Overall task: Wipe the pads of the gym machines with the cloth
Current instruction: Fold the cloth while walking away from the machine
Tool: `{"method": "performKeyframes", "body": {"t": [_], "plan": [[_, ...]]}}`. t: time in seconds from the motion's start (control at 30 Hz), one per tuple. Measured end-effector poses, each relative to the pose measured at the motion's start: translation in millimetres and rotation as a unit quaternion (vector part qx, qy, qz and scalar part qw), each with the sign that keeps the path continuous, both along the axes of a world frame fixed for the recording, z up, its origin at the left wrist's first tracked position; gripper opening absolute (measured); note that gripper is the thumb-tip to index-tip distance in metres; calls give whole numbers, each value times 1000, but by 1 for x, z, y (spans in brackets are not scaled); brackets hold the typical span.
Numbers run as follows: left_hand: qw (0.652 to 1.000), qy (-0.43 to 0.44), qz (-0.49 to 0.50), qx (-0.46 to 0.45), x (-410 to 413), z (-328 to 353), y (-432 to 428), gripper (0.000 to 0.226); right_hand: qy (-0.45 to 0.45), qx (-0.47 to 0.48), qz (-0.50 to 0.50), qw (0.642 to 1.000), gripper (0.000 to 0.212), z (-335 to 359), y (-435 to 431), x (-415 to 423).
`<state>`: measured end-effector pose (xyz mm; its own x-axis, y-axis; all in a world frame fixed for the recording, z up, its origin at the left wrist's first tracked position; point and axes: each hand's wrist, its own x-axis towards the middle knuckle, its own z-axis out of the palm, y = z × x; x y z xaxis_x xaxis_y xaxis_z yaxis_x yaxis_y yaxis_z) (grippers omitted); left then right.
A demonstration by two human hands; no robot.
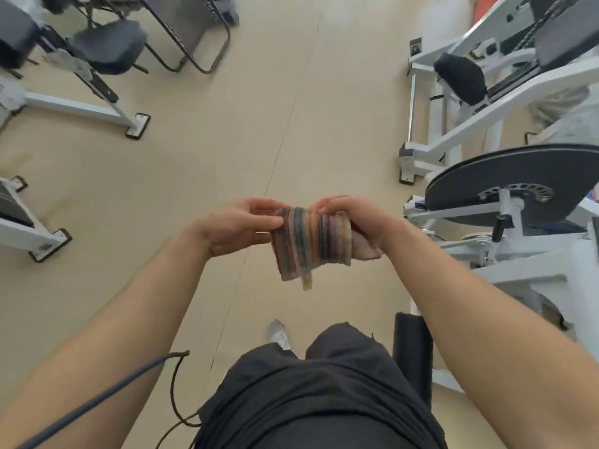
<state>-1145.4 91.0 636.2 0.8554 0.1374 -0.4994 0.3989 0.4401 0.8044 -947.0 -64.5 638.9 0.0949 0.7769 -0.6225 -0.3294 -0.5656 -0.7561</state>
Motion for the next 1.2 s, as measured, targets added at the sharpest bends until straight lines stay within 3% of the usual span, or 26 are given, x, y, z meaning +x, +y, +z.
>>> {"method": "performKeyframes", "body": {"t": [0.1, 0.17, 0.27, 0.37, 0.43, 0.53, 0.67, 0.8, 0.93, 1.03, 1.2], "plan": [[987, -48, 100, -113, 46, -8, 15, 24, 91, -32, -40, 995, 27, -12, 29, 27], [981, -28, 151, -121, 82, -16, 23, 21, 121, -53, -84, 988, 35, -26, 49, 43], [973, 69, 219, 0, 140, -23, 47, 21, 64, -43, -123, 989, 43, -45, 75, 78], [951, 137, 235, 146, 199, -19, 76, 17, -5, -12, -128, 992, 38, -51, 98, 127], [935, 147, 202, 253, 239, -18, 98, 14, -59, 0, -86, 995, 37, -49, 114, 162], [906, 167, 109, 372, 299, -20, 128, 11, -122, -52, -50, 990, 40, -50, 138, 217], [872, 178, -13, 456, 383, -24, 157, 17, -126, -56, -117, 984, 29, -54, 154, 293], [908, 152, -44, 389, 463, -27, 169, 27, -116, -23, -287, 951, 30, -55, 149, 354], [988, 108, -43, 104, 540, -32, 173, 36, -51, -2, -443, 895, 28, -65, 138, 402], [991, 93, -91, -41, 599, -32, 176, 35, -5, 21, -547, 837, 26, -71, 137, 433], [973, 100, -202, -48, 691, -38, 182, 28, 44, 23, -682, 729, 36, -81, 145, 480]]}}
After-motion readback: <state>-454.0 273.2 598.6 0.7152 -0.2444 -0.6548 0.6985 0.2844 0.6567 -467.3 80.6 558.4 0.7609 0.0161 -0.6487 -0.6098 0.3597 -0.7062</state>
